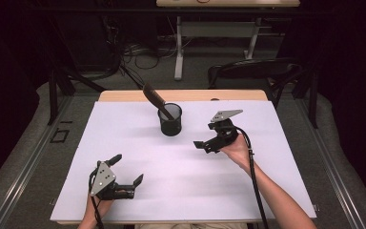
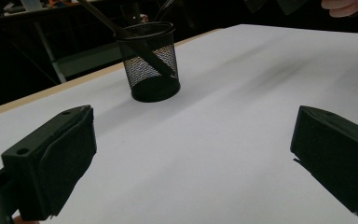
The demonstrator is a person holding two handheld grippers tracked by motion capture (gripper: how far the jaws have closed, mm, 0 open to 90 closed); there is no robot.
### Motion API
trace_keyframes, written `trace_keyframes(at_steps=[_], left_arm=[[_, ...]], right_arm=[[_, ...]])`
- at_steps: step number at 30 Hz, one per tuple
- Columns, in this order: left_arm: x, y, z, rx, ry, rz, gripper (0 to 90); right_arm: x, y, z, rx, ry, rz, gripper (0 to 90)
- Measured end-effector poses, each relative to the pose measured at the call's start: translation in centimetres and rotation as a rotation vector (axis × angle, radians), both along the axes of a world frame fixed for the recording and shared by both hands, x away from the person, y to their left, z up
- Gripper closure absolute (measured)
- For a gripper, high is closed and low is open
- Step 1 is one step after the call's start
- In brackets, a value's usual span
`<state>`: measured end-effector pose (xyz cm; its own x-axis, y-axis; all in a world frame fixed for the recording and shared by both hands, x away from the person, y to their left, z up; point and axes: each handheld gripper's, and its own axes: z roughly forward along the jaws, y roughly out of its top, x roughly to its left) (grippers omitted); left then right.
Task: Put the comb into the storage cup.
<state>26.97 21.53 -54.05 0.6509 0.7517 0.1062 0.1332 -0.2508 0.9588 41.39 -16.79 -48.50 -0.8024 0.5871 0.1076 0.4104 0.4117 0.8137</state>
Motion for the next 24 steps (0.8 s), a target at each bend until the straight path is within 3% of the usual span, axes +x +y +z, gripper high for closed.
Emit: trace_keyframes(at_steps=[17,24], left_arm=[[-0.1,0.0,0.0,-0.001,-0.002,-0.001,0.1],[-0.1,0.1,0.1,-0.002,-0.002,-0.001,0.1]], right_arm=[[-3.5,-2.4,0.2,-0.022,0.001,0.000,0.0],[-5.3,-3.2,0.1,-0.042,-0.024,-0.005,0.0]])
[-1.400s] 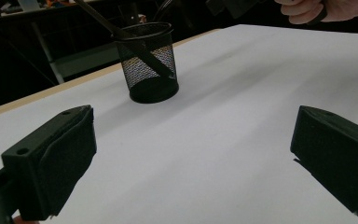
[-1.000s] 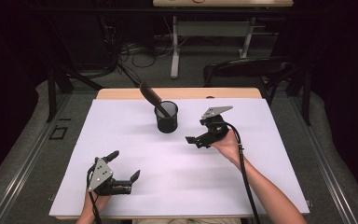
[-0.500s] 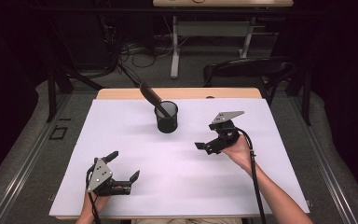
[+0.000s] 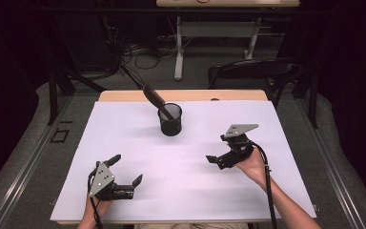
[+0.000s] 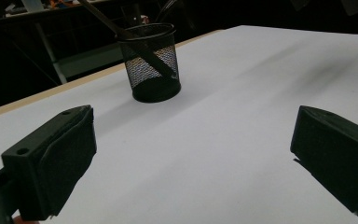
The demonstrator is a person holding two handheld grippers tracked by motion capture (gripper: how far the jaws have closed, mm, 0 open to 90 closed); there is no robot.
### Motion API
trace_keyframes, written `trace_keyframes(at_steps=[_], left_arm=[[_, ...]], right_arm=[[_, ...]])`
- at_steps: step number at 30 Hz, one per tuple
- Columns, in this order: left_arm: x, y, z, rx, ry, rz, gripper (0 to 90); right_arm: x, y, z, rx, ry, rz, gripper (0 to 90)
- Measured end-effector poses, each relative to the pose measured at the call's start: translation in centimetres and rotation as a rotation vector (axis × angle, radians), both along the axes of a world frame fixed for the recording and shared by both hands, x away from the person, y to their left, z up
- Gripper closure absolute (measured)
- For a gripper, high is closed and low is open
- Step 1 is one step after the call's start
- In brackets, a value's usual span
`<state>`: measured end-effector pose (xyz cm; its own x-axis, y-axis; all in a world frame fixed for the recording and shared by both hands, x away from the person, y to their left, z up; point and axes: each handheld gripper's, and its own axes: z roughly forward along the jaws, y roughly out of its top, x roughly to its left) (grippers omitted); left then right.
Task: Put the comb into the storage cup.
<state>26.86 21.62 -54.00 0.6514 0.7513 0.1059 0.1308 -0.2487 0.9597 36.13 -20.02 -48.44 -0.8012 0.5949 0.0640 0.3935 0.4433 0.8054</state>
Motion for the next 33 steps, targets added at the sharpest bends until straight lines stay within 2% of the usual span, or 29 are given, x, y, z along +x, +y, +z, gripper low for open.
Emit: trace_keyframes(at_steps=[6,18,23,27,33], left_arm=[[0.0,-0.1,0.0,0.002,0.001,0.000,0.1],[0.0,0.0,0.0,0.002,0.001,-0.001,0.1],[-0.1,0.0,0.0,0.003,0.000,0.000,0.1],[-0.1,-0.1,0.0,0.004,0.000,0.002,0.1],[0.0,-0.1,0.0,0.010,-0.001,0.000,0.1]], right_arm=[[-1.3,-0.7,0.2,0.001,-0.002,0.003,0.0],[-3.2,-2.3,-0.7,-0.019,0.006,-0.020,0.0],[-4.0,-3.2,-1.0,-0.027,0.005,-0.040,0.0],[-4.8,-4.2,-1.2,-0.020,-0.028,-0.072,0.0],[-5.6,-5.3,-1.6,-0.020,-0.023,-0.100,0.0]])
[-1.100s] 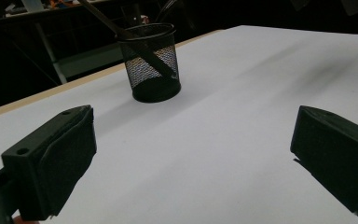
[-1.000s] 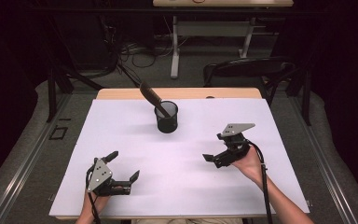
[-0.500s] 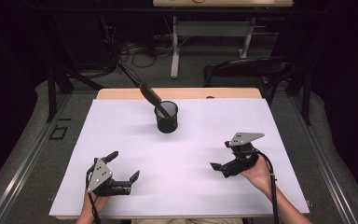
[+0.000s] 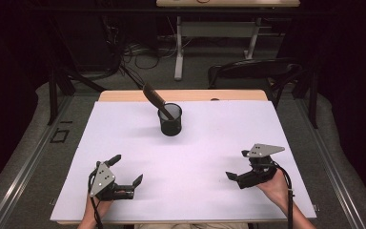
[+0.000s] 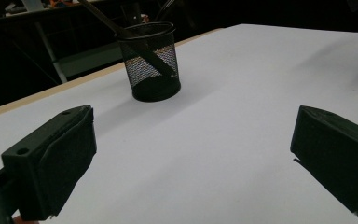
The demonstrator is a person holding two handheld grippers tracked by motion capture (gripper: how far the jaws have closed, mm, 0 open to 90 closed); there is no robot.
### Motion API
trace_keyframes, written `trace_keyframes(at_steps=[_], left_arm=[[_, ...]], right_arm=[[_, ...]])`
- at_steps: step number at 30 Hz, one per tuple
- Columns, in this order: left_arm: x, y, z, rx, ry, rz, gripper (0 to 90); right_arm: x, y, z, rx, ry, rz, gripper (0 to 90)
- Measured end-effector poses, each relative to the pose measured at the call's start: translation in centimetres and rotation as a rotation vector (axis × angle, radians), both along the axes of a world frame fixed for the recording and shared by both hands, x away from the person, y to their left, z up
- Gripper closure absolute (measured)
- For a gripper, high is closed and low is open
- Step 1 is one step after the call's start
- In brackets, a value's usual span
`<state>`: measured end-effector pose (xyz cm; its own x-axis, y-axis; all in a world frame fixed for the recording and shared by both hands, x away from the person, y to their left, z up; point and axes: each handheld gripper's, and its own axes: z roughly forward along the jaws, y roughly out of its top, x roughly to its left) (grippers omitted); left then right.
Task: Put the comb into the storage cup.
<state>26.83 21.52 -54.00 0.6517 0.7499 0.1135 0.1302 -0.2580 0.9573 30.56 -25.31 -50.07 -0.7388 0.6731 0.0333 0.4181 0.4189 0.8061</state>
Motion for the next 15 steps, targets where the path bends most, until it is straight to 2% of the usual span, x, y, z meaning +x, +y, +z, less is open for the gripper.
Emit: trace_keyframes(at_steps=[13,15], left_arm=[[0.0,0.0,0.0,-0.001,0.003,0.004,0.1],[0.0,0.0,0.0,0.000,0.001,0.003,0.1]], right_arm=[[-1.6,-1.5,-0.8,-0.007,-0.015,-0.037,0.0],[-1.8,-1.8,-0.9,-0.017,-0.029,-0.043,0.0]])
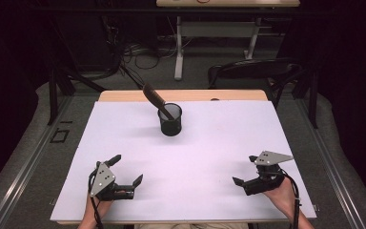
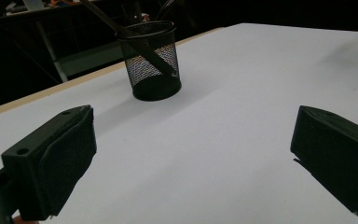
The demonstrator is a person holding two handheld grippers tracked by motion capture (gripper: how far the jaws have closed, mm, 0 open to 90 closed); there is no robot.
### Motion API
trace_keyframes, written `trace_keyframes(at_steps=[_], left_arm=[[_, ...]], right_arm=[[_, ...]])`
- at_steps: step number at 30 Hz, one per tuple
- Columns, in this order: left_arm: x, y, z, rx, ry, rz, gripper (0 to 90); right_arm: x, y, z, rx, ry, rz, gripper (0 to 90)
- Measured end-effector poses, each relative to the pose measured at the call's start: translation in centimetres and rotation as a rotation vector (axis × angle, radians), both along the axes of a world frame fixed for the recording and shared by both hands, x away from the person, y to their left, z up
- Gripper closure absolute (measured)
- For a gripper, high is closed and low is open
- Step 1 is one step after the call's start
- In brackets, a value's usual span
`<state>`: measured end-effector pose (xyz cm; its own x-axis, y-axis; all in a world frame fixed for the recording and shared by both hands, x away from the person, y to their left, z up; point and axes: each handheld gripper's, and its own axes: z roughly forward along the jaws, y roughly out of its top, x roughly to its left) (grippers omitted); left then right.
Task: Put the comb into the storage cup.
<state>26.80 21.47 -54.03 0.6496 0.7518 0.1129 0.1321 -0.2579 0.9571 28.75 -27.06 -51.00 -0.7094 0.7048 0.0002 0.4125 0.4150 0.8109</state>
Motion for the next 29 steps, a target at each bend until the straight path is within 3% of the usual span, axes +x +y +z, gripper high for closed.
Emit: trace_keyframes(at_steps=[15,29], left_arm=[[0.0,0.0,0.0,0.003,-0.001,0.003,0.1],[0.0,0.0,0.0,0.003,-0.002,0.002,0.1]], right_arm=[[-1.7,-1.5,-0.8,0.015,-0.029,-0.054,0.0],[-2.3,-1.6,-1.1,0.028,-0.037,-0.048,0.0]])
